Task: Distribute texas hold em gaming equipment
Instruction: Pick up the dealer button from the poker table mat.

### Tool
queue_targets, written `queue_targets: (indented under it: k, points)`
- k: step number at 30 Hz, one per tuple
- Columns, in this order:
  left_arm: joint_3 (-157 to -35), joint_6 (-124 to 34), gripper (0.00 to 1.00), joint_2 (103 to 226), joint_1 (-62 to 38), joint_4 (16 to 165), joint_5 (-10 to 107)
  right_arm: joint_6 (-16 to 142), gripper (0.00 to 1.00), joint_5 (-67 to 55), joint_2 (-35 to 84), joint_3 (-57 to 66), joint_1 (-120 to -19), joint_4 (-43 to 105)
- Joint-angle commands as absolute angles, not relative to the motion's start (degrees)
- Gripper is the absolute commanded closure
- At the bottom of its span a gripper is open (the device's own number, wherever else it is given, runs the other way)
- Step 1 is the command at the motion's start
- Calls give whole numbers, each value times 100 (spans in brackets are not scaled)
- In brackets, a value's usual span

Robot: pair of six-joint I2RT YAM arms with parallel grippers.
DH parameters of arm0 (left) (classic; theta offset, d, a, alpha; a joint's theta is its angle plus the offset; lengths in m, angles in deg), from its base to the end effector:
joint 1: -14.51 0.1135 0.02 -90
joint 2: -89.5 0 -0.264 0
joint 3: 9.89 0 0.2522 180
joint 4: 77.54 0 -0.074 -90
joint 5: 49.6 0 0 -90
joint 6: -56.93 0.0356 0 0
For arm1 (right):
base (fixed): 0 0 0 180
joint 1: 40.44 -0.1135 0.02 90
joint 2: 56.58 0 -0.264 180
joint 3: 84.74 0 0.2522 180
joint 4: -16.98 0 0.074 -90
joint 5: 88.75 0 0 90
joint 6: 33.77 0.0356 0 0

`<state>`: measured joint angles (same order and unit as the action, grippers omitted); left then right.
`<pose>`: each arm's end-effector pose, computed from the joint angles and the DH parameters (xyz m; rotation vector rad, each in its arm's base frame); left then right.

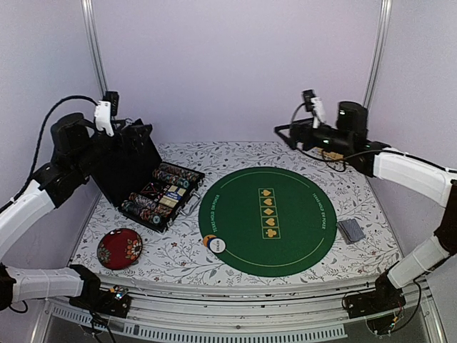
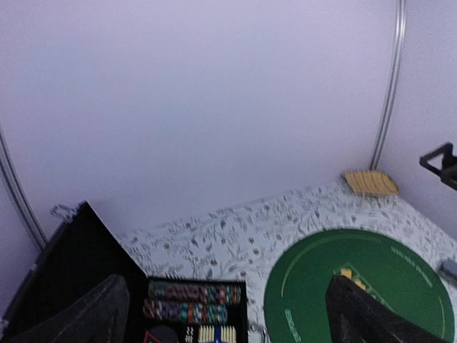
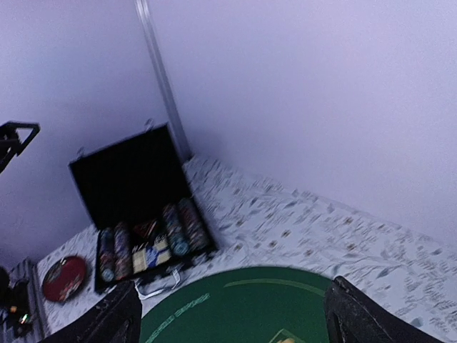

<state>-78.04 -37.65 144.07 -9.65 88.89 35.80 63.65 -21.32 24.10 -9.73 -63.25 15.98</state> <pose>0.2034 -0.0881 0.3879 0.2060 1.5667 -0.3305 0.3033 0.1424 0.3404 -0.5276 1.6128 0.7226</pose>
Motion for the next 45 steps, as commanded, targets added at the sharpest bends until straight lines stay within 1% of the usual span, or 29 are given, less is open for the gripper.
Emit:
queue_targets:
  k: [1,5,6,7,10,16,19,22,27,32,40,45]
  points:
    - [-7654,-3680,2,14643,-1197,7623,4032,6130,11,-1053,3542,440,-7832,4789]
    - [-7342,-3561,2,14713,-1192,7885,3772,6063,9,-309,4465,1252,-8945,5791]
    - [-7276,-3497,2,14723,-1195,7938,3746,6069,6,-173,4683,1532,-9156,6008]
    - [-7210,-3425,2,14735,-1193,7999,3709,6083,1,-134,4940,1741,-9346,6217]
    - [-7008,-3316,2,14743,-1194,8204,3636,6130,1,-135,5649,2228,-9762,6677]
    - [-6829,-3115,2,14746,-1186,8254,3680,6223,1,-342,6701,2884,-10131,7010]
    - [-6776,-3083,2,14703,-1186,8273,3650,6275,1,-314,6985,3098,-10208,7048]
    - [-6703,-3043,2,14653,-1187,8353,3675,6247,0,-23,7102,3141,-10277,7069]
    - [-6663,-2996,2,14651,-1186,8395,3661,6274,5,16,7264,3133,-10473,6999]
    - [-6656,-2974,2,14683,-1185,8396,3612,6364,14,65,7422,3155,-10553,7117]
    - [-6637,-2973,2,14732,-1186,8413,3646,6566,23,272,7468,3115,-10609,7261]
    - [-6636,-2960,2,14720,-1186,8413,3640,6602,30,591,7485,3106,-10624,7431]
